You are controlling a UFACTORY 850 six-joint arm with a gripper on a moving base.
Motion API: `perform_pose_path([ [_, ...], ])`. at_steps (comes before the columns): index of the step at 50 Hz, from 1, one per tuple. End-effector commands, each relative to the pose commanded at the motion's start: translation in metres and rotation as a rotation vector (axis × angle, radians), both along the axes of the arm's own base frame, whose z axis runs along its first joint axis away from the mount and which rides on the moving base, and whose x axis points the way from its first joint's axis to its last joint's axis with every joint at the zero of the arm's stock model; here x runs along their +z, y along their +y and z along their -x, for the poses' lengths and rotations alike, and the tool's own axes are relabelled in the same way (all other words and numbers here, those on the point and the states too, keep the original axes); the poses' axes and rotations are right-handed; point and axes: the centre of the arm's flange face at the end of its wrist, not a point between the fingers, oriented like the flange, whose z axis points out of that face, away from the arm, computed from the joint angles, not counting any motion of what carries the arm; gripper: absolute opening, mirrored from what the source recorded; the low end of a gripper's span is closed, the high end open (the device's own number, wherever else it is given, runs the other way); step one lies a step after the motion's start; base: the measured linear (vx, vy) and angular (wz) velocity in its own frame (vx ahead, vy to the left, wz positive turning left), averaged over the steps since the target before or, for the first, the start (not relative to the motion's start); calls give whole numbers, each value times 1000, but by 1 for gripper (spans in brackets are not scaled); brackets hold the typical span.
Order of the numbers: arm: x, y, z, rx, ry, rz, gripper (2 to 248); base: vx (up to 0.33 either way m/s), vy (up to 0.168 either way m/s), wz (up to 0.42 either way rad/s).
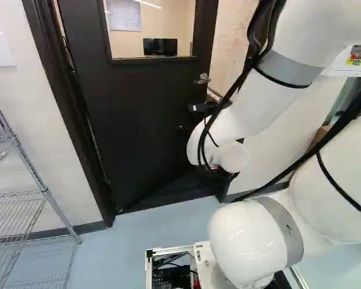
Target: Open the door and move inside
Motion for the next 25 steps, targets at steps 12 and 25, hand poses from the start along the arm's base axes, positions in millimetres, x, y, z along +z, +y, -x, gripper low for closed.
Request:
perform_pose_path([
  [12, 0, 0, 0, 0, 0, 0, 247, 106, 109, 62],
  [25, 0, 0, 0, 0, 0, 0, 247, 105, 94, -14],
])
